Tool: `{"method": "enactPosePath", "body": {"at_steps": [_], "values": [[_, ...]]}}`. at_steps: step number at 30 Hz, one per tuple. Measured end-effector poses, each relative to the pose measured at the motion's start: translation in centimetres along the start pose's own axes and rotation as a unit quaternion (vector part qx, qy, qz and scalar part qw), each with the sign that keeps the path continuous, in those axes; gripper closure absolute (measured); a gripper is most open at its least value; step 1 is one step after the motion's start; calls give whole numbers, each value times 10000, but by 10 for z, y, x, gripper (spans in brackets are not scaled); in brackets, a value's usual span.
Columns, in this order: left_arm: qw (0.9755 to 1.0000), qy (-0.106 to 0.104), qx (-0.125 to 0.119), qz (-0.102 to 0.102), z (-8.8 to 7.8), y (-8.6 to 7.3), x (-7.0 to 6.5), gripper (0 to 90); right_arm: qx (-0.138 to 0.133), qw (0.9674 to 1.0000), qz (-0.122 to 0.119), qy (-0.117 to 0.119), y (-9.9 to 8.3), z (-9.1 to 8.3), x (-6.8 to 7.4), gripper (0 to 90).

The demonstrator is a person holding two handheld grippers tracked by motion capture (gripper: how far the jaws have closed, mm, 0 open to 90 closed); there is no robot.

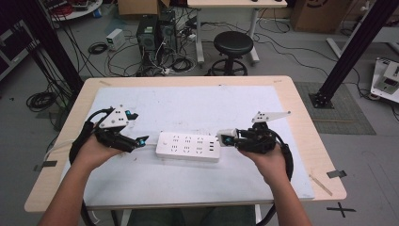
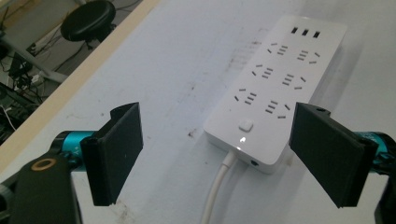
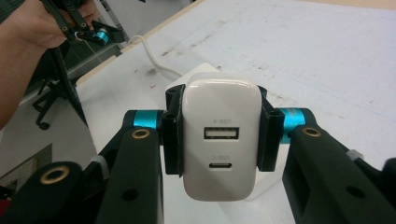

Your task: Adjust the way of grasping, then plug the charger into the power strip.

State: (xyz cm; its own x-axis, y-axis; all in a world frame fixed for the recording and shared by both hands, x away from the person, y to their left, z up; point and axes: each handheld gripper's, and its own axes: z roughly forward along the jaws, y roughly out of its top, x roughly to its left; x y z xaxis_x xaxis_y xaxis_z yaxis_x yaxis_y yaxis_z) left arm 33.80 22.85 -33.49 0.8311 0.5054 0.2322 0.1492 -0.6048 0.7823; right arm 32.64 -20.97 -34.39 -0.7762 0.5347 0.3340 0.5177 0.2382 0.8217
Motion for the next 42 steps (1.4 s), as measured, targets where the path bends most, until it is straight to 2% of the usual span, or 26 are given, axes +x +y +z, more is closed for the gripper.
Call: {"method": "enactPosePath", "body": {"at_steps": [4,5,11,13,15,16,18,19,21,22,24,25,26,28,29,30,31,33,34,35,37,38,39,40,41,42], "values": [[10000,-71,64,25,0,-1,1,175,62,10000,-18,-28,3,0,-1,633],[9999,-88,147,16,0,-3,3,175,156,9998,-124,-67,11,1,-3,633],[9996,-37,276,-88,-2,-12,10,175,364,9990,-256,-86,23,6,-7,633],[9994,-28,323,-125,-3,-16,13,175,721,9963,-448,-143,39,15,-11,634],[9993,-8,333,-159,-3,-17,14,175,787,9955,-512,-152,42,18,-12,633],[9993,-12,349,-161,-4,-18,15,175,1025,9925,-638,-187,52,25,-12,634],[9992,-8,358,-158,-5,-19,16,175,1025,9925,-638,-187,52,25,-12,634],[9990,21,421,-178,-6,-21,18,175,1244,9888,-795,-197,63,35,-13,633],[9988,42,468,-153,-7,-22,20,175,1323,9874,-840,-203,65,38,-13,633],[9986,66,488,-207,-8,-24,21,175,1493,9839,-970,-138,71,46,-15,633],[9985,79,507,-194,-9,-25,23,175,1493,9839,-970,-138,71,46,-15,633],[9985,76,507,-216,-10,-28,25,175,1609,9813,-1047,-126,73,50,-15,633],[9985,93,494,-238,-11,-29,26,175,1948,9726,-1261,-134,77,60,-16,633],[9984,109,495,-260,-12,-31,27,175,2102,9684,-1340,-60,80,68,-17,633],[9984,109,495,-260,-12,-31,27,175,2102,9684,-1340,-60,80,68,-17,633],[9984,112,504,-248,-12,-33,28,175,2159,9664,-1393,-58,81,72,-17,633],[9983,104,524,-226,-12,-34,28,176,2366,9616,-1391,-56,84,81,-17,633],[9983,106,526,-239,-12,-34,28,175,2366,9616,-1391,-56,84,81,-17,633],[9983,103,520,-259,-10,-36,28,175,2561,9551,-1489,-22,86,92,-19,633],[9983,101,519,-263,-10,-36,28,175,2590,9540,-1509,-1,87,95,-19,634],[9982,88,541,-240,-9,-37,27,175,2732,9484,-1606,64,88,101,-19,633],[9982,88,541,-240,-9,-37,27,175,2732,9484,-1606,64,88,101,-19,633],[9982,94,546,-234,-8,-37,27,175,2872,9427,-1699,54,88,107,-19,633],[9981,79,574,-211,-8,-37,27,175,2872,9427,-1699,54,88,107,-19,633],[9981,82,576,-210,-7,-37,27,175,2966,9376,-1811,98,87,112,-17,633],[9980,63,593,-225,-7,-38,27,175,3013,9343,-1899,121,87,115,-16,633]]}}
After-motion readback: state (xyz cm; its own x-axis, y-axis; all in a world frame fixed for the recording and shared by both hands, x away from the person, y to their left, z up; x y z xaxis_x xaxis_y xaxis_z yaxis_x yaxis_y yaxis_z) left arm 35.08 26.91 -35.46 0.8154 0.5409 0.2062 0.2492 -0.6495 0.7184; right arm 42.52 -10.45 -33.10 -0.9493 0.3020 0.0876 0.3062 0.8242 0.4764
